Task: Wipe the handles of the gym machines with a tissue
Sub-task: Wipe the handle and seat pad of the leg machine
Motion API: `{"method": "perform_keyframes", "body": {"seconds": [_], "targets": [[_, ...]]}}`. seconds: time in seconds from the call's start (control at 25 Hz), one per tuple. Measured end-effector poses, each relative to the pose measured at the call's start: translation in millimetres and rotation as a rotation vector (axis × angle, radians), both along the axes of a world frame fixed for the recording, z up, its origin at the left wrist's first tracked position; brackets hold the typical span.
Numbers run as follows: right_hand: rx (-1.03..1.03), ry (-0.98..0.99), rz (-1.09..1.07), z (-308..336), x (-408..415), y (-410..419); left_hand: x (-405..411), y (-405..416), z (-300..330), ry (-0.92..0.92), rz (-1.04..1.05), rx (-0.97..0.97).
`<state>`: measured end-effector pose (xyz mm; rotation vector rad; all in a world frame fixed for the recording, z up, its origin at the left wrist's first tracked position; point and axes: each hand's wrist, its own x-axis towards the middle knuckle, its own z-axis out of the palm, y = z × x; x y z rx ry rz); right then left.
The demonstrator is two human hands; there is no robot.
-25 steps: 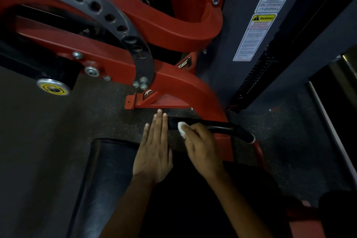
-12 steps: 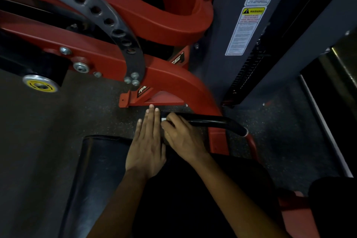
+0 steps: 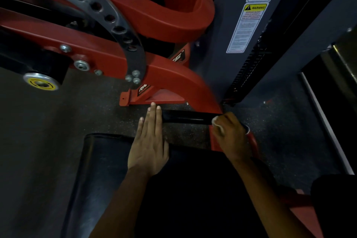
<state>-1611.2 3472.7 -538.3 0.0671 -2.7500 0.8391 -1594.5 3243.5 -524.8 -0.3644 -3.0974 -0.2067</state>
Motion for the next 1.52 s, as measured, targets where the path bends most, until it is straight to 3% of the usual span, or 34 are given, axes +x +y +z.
{"method": "perform_keyframes", "body": {"seconds": [0.28, 0.36, 0.52, 0.76, 0.92, 1.12, 1.28, 1.4, 1.52], "targets": [[-0.032, -0.005, -0.353, -21, 13, 22, 0, -1, -1, 0.005, 0.003, 0.012], [-0.076, -0.012, -0.264, -15, 18, -4, -1, -2, -2, 0.014, 0.003, 0.011], [-0.054, 0.047, 0.154, 6, 13, -87, 0, -1, -2, 0.016, 0.004, 0.005], [-0.069, 0.024, 0.269, 0, -2, -116, -1, -2, -5, 0.018, -0.001, -0.005], [-0.219, 0.029, 0.069, -5, -6, -99, 0, 0, -1, -0.001, 0.003, 0.024], [-0.224, -0.027, -0.157, -27, 3, -36, 0, 0, 1, -0.014, 0.002, 0.041], [-0.298, -0.047, -0.454, -49, 7, 21, 0, -1, 0, -0.016, 0.007, 0.039], [-0.279, -0.076, -0.47, -51, 9, 38, -1, 0, 0, -0.014, 0.005, 0.028], [-0.423, 0.05, -0.488, -39, 13, 42, 0, -1, 0, -0.025, 0.006, 0.036]]}}
